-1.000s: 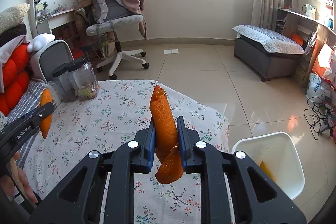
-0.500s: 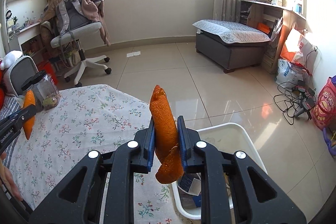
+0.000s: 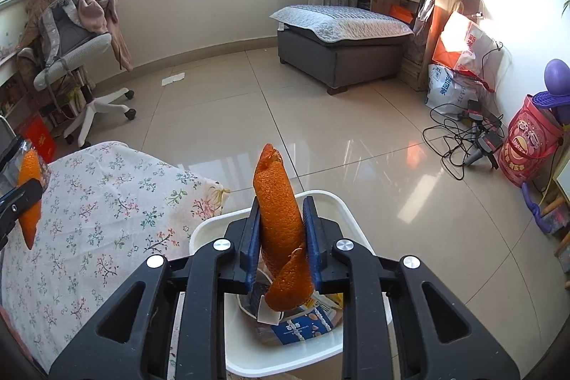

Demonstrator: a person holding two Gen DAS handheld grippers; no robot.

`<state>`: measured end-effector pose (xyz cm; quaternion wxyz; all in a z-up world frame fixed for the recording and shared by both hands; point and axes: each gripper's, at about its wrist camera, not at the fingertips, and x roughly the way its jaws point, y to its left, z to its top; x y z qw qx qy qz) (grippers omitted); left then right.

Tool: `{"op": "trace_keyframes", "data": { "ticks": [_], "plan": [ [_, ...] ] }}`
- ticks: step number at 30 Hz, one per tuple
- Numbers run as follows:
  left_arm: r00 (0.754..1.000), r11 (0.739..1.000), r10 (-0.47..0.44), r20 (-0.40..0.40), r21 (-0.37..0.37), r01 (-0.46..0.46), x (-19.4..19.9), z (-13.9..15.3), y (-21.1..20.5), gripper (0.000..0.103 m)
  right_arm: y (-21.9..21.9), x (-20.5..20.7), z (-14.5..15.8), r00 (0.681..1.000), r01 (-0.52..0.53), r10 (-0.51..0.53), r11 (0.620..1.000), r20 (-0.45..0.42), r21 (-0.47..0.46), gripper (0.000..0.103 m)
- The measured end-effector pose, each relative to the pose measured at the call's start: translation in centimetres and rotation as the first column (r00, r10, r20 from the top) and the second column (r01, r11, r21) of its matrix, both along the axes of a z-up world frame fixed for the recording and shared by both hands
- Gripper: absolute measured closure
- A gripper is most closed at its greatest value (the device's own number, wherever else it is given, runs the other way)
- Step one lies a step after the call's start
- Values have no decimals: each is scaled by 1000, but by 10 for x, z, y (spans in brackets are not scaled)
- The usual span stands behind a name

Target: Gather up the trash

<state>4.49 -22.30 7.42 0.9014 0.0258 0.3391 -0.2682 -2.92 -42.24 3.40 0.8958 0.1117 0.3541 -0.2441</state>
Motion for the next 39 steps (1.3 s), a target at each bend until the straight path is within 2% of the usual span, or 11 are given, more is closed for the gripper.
{"op": "trace_keyframes", "data": {
  "ticks": [3,5,11,13,16,19,25,29,31,33,39],
  "plan": [
    [999,999,-38,-3,0,38,-3,0,-23,80,-10,-1,-8,999,19,-19,1000,-30,13,72],
    [998,998,-63,0,4,63,-5,0,-37,80,-16,-5,-9,999,44,-44,999,-31,8,55],
    [993,993,-118,-7,6,118,-8,-1,-71,80,-40,-25,-5,984,174,-174,984,23,-20,23],
    [991,991,-133,-9,6,133,-9,-1,-82,80,-47,-33,-3,973,229,-228,973,42,-38,18],
    [988,988,-156,-19,2,156,-10,-1,-97,80,-56,-45,-2,953,299,-296,952,62,-60,16],
    [983,984,-180,-28,4,180,-11,-4,-112,80,-67,-59,1,928,368,-362,928,89,-61,9],
    [968,970,-243,-56,14,244,-16,-10,-148,79,-92,-90,1,864,491,-489,871,120,21,7],
    [956,958,-283,-82,19,286,-18,-17,-170,78,-104,-100,-2,838,529,-531,847,124,51,7],
    [949,953,-300,-99,18,304,-19,-20,-178,74,-107,-103,-2,828,543,-545,838,130,54,7],
    [944,950,-309,-114,17,313,-20,-23,-185,59,-108,-107,-1,818,557,-559,829,138,53,7],
    [945,949,-307,-113,35,312,-25,-27,-193,40,-113,-116,-1,795,584,-586,809,159,62,7]
  ]
}}
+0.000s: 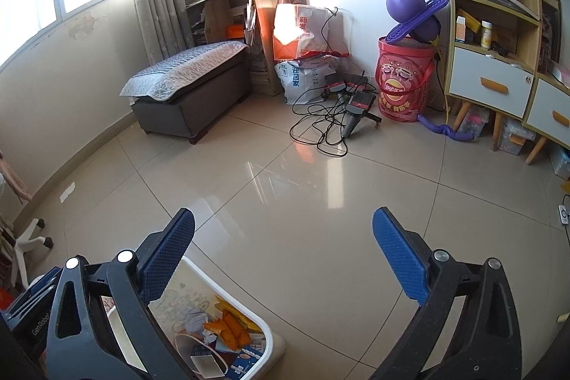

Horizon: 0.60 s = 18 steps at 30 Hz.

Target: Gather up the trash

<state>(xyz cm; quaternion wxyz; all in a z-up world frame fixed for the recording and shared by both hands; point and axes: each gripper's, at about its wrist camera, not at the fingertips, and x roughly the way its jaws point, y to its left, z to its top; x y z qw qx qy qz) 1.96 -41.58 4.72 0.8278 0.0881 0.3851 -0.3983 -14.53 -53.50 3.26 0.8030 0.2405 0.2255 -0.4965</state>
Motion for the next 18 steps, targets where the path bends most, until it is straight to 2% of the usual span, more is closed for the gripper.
{"op": "trace_keyframes", "data": {
  "ticks": [9,15,18],
  "plan": [
    [998,999,41,55,0,-41,-5,9,12,16,13,0,8,1000,-19,20,999,19,-50,7],
    [991,996,83,107,-35,-80,-10,20,30,7,27,-1,19,999,-31,32,993,10,-112,7],
    [987,994,103,121,-41,-98,-11,26,43,7,35,1,21,998,-57,59,991,12,-124,7]
  ]
}}
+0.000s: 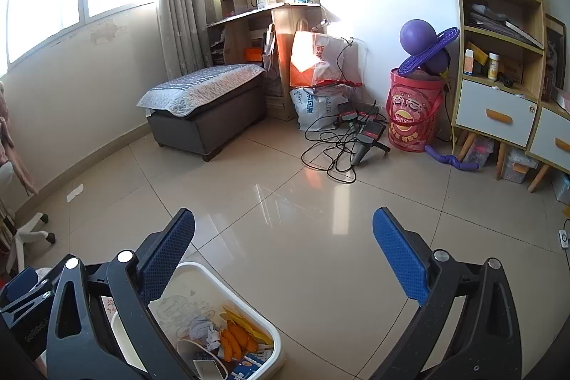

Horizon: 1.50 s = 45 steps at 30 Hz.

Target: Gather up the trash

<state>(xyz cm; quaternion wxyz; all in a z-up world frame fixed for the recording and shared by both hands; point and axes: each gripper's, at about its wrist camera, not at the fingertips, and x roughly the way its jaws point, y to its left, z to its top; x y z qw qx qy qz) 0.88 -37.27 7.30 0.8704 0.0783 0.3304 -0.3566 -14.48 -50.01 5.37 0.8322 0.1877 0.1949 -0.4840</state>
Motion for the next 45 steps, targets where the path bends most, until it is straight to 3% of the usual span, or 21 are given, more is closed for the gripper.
{"op": "trace_keyframes", "data": {
  "ticks": [7,12,15,26,31,45],
  "plan": [
    [997,997,76,-6,-1,-76,5,5,38,7,25,11,1,998,-68,68,997,-16,31,7],
    [980,981,175,98,67,-182,3,5,67,7,53,20,5,990,-137,137,991,-25,-9,7],
    [973,973,213,94,76,-220,5,2,89,6,68,23,5,985,-169,169,985,-21,-17,7],
    [961,958,270,65,79,-275,-1,-6,148,6,121,34,0,955,-295,294,955,-30,-26,7],
    [962,961,272,23,43,-273,-4,-6,160,7,129,39,-1,947,-320,319,947,-37,-32,7],
    [944,942,328,43,55,-330,-2,-4,175,7,143,48,-4,925,-378,375,925,-55,-48,7]
  ]
}}
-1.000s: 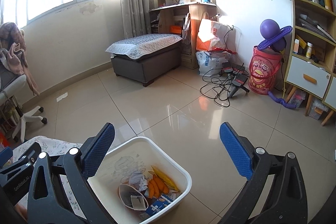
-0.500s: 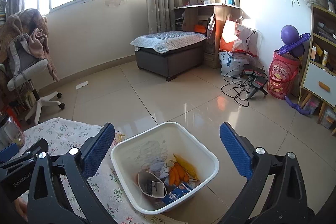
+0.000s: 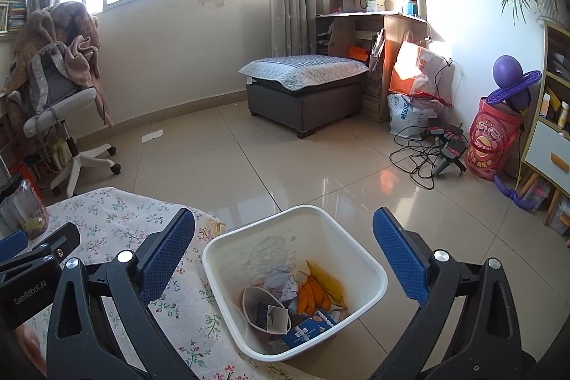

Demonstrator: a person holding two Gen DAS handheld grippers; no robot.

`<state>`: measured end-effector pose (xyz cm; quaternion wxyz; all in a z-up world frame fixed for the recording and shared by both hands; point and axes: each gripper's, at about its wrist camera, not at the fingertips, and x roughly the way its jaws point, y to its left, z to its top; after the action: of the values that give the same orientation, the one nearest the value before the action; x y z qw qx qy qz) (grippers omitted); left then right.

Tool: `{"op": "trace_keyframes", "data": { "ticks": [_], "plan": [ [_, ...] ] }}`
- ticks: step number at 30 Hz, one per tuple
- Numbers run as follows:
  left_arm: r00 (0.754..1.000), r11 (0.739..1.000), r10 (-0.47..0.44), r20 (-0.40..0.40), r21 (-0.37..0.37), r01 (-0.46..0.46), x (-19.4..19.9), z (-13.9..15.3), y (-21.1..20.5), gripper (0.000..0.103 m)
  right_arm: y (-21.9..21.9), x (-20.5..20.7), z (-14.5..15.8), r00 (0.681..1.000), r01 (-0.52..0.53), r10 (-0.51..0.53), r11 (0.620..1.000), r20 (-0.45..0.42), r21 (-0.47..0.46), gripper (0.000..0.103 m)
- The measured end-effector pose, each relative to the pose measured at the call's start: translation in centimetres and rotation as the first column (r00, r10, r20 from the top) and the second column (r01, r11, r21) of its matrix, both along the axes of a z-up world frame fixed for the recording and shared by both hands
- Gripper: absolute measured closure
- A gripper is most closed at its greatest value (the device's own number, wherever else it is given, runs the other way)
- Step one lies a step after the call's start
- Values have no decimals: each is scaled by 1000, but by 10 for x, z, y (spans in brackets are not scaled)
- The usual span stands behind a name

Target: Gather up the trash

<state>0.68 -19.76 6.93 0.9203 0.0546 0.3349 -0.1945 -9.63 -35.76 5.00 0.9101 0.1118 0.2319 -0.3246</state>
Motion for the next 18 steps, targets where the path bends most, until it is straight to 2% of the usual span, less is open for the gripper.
{"op": "trace_keyframes", "data": {
  "ticks": [18],
  "plan": [
    [1000,1000,25,-11,-2,-25,5,-4,5,7,7,3,-3,1000,-15,15,1000,-9,-1,7]
  ]
}}
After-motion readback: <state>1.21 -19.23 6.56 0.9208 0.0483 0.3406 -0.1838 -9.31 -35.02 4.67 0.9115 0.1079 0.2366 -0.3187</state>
